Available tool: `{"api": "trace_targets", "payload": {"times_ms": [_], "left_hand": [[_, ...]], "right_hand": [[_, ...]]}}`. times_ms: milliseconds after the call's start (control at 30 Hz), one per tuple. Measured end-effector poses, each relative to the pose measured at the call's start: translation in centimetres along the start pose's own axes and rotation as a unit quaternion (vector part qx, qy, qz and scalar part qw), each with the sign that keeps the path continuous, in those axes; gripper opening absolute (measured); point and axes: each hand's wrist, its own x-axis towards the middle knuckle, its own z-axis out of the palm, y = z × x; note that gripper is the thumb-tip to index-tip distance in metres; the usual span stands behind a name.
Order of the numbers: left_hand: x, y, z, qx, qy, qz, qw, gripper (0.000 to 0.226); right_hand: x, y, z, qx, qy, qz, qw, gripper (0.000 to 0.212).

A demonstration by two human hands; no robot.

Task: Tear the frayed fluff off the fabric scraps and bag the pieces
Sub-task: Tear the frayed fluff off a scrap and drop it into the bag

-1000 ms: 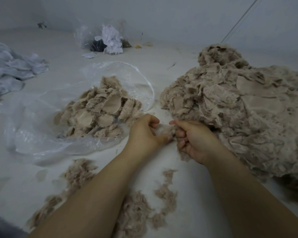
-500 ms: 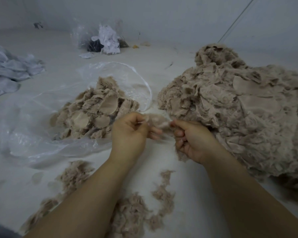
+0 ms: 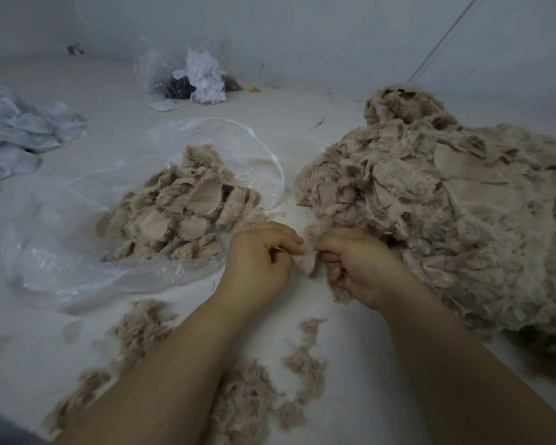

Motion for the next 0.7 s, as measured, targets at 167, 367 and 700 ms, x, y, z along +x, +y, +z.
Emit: {"api": "trace_targets", "payload": {"times_ms": [167,367,700], "left_hand": [[0.2,0.7,-0.4,-0.146,0.013,-0.203,0.968,0.002],[0.3,0.9,0.4,-0.173,-0.076,-0.256,0.948,0.013],[0.5,1.1,-0.4,-0.22,-0.074,-0.256,0.939,0.038]], "right_hand": [[0.2,0.1,-0.1,-0.006,-0.003,0.001,1.0,0.054],[0.1,0.0,-0.3,-0.023,-0.019,0.002,1.0,0.025],[-0.2,0.2,-0.5,-0.111,-0.051,-0.026,0.992,0.018]]}}
